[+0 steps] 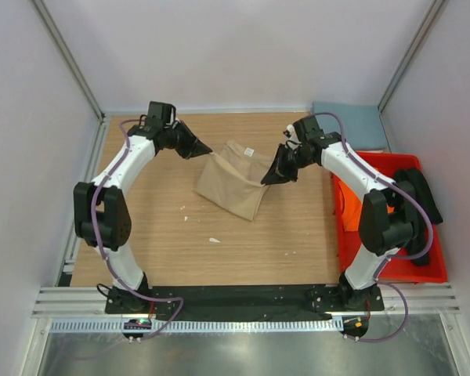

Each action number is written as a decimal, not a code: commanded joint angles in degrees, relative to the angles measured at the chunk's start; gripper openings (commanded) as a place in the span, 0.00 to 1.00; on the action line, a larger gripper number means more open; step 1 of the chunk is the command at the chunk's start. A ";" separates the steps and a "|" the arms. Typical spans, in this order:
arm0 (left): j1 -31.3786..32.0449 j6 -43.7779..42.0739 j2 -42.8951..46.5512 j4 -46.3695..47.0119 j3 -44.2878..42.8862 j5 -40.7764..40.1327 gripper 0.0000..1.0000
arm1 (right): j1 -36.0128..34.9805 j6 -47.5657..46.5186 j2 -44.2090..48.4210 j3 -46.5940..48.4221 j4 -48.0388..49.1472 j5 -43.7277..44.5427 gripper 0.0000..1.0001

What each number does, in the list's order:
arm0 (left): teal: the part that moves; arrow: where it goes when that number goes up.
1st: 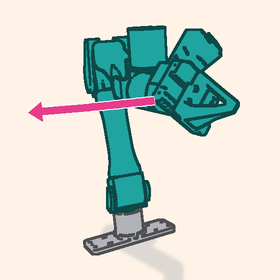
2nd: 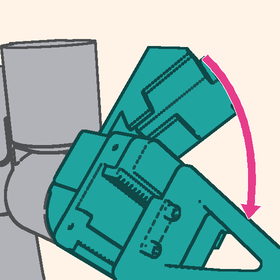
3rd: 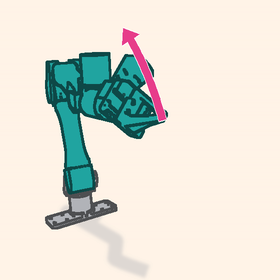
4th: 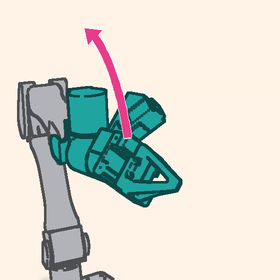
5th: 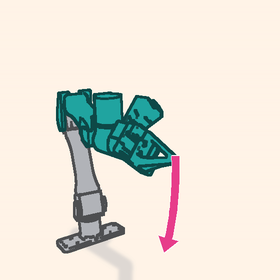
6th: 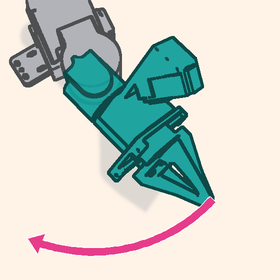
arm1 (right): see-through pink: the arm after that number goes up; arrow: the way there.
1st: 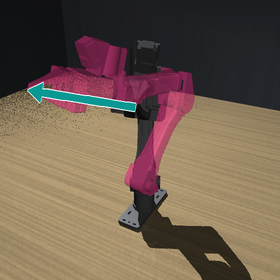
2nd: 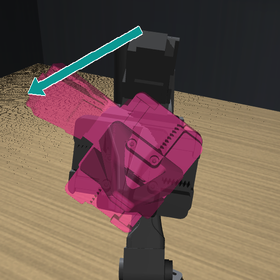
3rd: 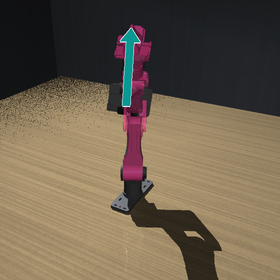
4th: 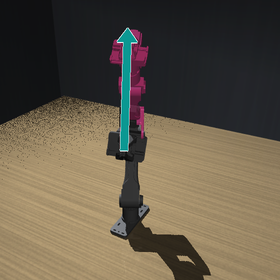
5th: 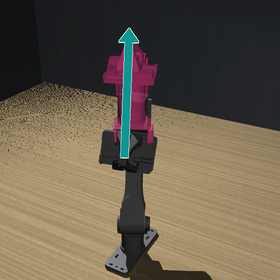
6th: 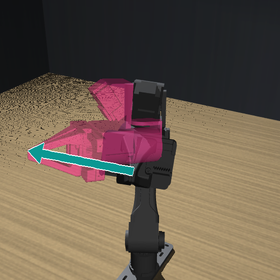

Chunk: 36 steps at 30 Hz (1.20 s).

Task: Fold and stack the t-shirts
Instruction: Fold the tshirt

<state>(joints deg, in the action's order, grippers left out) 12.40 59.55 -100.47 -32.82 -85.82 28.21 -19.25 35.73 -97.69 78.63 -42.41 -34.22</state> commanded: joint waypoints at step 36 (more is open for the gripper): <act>-1.68 3.21 17.83 1.36 17.60 3.70 0.00 | -7.38 -1.46 5.03 -0.83 -7.25 -4.02 0.01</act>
<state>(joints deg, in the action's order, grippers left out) 10.81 64.05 -89.38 -27.73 -72.62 31.09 -24.45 33.30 -99.09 80.99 -48.10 -38.85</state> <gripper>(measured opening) 0.006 0.052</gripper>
